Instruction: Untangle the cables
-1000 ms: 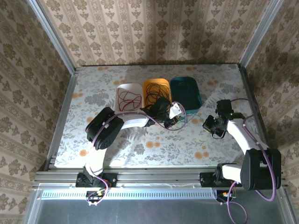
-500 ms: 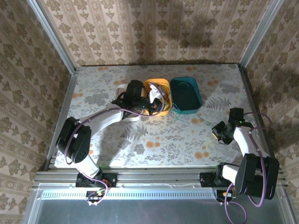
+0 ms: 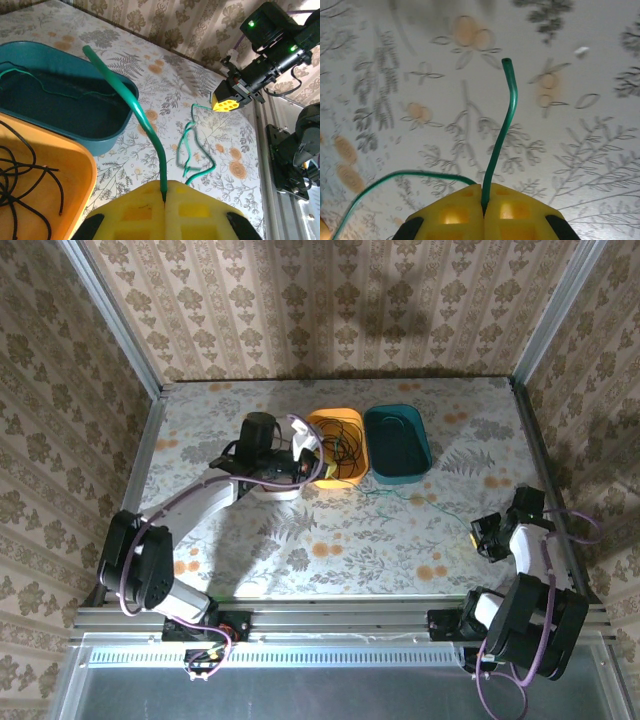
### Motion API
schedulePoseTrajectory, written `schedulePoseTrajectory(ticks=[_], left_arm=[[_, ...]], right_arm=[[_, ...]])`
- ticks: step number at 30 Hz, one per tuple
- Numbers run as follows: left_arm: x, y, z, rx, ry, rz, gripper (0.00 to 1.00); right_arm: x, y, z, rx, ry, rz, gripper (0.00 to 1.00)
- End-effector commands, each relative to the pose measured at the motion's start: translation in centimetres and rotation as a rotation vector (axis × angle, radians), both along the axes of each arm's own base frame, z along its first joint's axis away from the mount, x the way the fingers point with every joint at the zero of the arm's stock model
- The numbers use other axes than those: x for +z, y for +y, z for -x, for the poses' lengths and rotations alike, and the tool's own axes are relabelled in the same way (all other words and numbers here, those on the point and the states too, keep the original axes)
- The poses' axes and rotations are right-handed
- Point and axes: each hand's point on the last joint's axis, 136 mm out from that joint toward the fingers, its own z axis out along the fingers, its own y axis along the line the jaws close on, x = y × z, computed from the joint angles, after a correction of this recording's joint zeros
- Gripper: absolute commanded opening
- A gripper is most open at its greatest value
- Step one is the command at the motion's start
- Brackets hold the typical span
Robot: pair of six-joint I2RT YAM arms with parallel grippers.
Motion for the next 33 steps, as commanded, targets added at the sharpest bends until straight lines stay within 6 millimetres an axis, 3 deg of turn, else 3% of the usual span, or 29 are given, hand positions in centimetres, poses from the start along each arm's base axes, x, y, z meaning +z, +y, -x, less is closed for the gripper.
schedulePoseTrajectory(ticks=[1,5,10,14,20,22,27,30,33], left_arm=[[0.8,1.3,0.9,-0.02,0.004,0.011,0.0],[2.3,3.3,0.2,0.008,0.01,0.062,0.0],[7.3,8.6,-2.0,0.16,-0.054,0.226,0.0],[10.2,11.1,-2.4,0.224,-0.115,0.272,0.0],[12.4,11.4,-2.5,0.229,-0.149,0.319,0.0],[13.1,11.5,-3.1,0.255,-0.164,0.349,0.0],[11.8,10.7,-5.0,0.341,-0.174,0.309,0.0],[9.8,8.8,-5.3,0.333,-0.172,0.23,0.0],[8.4,6.7,-5.6,0.31,-0.138,0.231,0.0]], right_arm=[[0.0,-0.2,0.0,-0.038,0.01,-0.017,0.0],[0.4,-0.7,-0.3,-0.05,0.002,-0.007,0.0],[0.1,-1.0,-0.3,-0.117,-0.011,-0.05,0.0],[0.1,-1.3,-0.4,-0.131,-0.014,-0.048,0.0],[1.1,-1.2,-1.9,-0.111,-0.084,-0.065,0.0],[2.2,-1.2,-3.2,-0.098,-0.159,-0.072,0.0],[4.9,-1.4,-4.8,-0.066,-0.253,-0.02,0.0],[8.1,-2.0,-6.7,-0.04,-0.353,0.04,0.0],[13.0,-2.9,-8.5,0.004,-0.451,0.179,0.0]])
